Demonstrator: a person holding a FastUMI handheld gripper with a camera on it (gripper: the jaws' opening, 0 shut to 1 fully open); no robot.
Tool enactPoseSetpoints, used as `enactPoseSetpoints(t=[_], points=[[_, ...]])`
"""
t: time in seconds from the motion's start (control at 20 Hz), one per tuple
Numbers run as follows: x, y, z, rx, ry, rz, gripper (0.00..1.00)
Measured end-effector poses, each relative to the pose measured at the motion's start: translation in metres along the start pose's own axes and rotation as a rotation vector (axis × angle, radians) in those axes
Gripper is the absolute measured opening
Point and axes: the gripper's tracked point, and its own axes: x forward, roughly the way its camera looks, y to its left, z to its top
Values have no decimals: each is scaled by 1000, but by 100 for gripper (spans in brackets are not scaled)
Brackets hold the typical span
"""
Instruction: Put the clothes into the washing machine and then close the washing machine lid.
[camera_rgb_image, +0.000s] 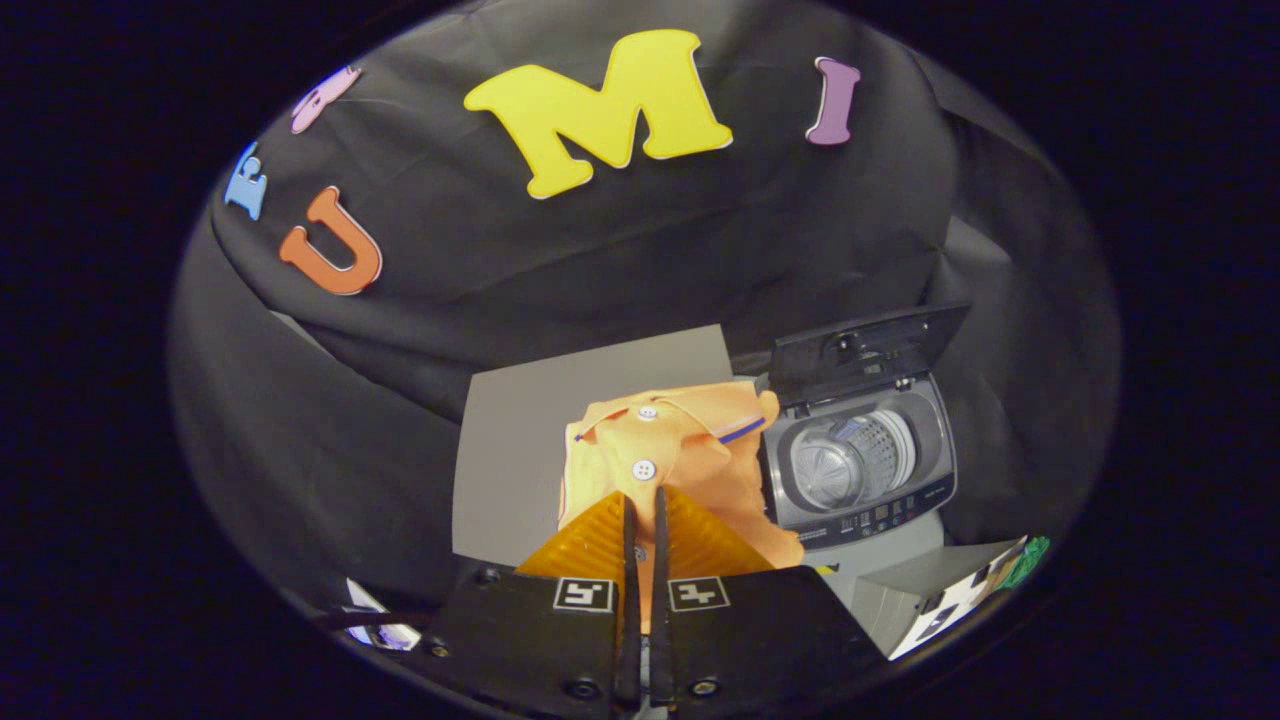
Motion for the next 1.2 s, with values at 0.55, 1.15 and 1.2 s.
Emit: enactPoseSetpoints(t=[0.55, 1.15, 1.2], points=[[-37, -110, 35, 14, -53, 44, 7], [-43, -200, 72, -20, -107, 24, 7], [-38, -207, 72, -23, -101, 17, 7]])
